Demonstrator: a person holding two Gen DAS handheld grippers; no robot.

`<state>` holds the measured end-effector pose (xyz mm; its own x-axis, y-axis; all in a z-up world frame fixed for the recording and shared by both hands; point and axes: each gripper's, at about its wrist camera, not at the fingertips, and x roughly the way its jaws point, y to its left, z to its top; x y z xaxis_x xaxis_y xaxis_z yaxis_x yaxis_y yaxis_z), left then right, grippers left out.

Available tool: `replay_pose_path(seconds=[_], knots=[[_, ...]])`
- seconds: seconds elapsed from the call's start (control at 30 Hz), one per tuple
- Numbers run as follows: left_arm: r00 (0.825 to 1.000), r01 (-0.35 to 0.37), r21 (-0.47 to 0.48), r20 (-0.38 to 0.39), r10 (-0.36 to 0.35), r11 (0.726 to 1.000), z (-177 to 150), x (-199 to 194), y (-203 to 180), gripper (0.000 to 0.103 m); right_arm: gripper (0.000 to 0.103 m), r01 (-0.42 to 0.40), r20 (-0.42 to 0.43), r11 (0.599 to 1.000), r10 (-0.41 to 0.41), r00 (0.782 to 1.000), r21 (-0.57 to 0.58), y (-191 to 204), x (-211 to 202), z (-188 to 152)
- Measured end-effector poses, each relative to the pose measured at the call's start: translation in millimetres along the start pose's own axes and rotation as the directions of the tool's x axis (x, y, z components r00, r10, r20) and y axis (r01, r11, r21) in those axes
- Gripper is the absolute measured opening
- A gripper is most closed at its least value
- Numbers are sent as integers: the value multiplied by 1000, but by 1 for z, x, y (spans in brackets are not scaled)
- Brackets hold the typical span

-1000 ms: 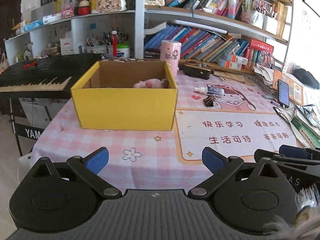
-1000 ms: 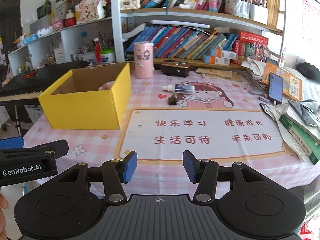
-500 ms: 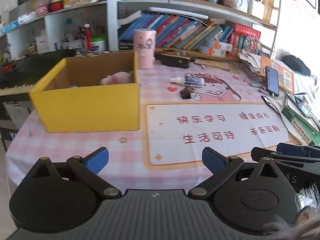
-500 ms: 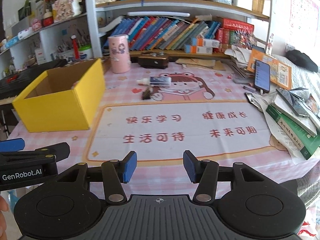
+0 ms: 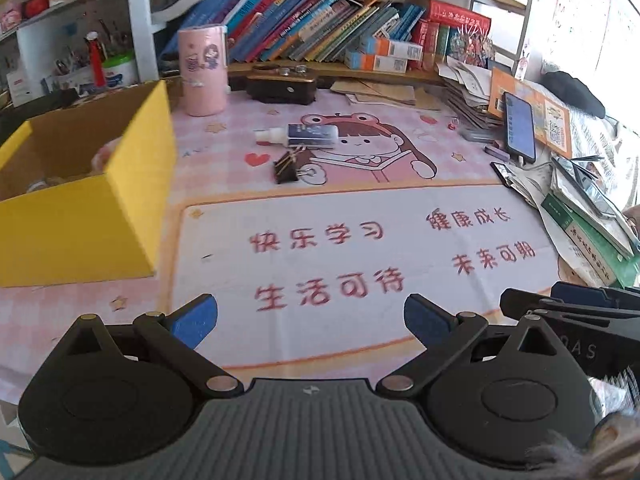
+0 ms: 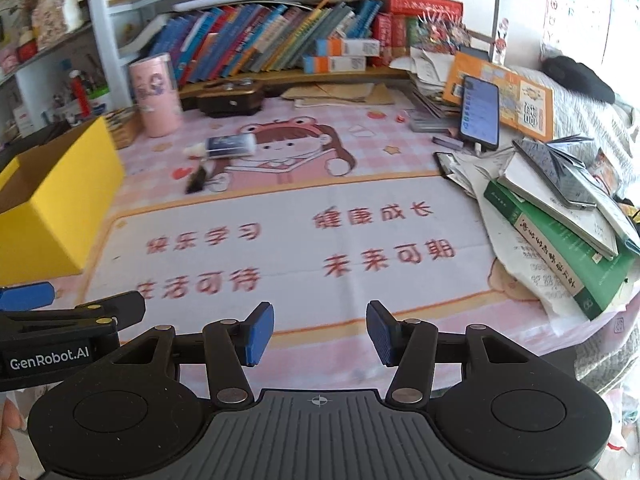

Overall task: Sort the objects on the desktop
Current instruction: 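Grasp the black binder clip with the left tool while the right tool grasps the spray bottle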

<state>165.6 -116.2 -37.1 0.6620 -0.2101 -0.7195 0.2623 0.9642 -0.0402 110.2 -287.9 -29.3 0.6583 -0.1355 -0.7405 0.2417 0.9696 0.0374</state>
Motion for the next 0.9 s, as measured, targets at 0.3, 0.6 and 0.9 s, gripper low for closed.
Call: replay_pose_path(seconds=[0.3, 0.6, 0.9], knots=[[998, -66, -12, 12, 66, 998, 41, 47, -29, 98, 52, -81, -26, 996, 80, 996, -31, -33, 46, 42], [987, -157, -42, 30, 158, 987, 79, 109, -19, 79, 53, -173, 6, 970, 176, 984, -171, -33, 96, 97], [972, -230, -35, 38, 231, 973, 113, 181, -15, 48, 56, -211, 48, 940, 232, 972, -267, -25, 131, 138]])
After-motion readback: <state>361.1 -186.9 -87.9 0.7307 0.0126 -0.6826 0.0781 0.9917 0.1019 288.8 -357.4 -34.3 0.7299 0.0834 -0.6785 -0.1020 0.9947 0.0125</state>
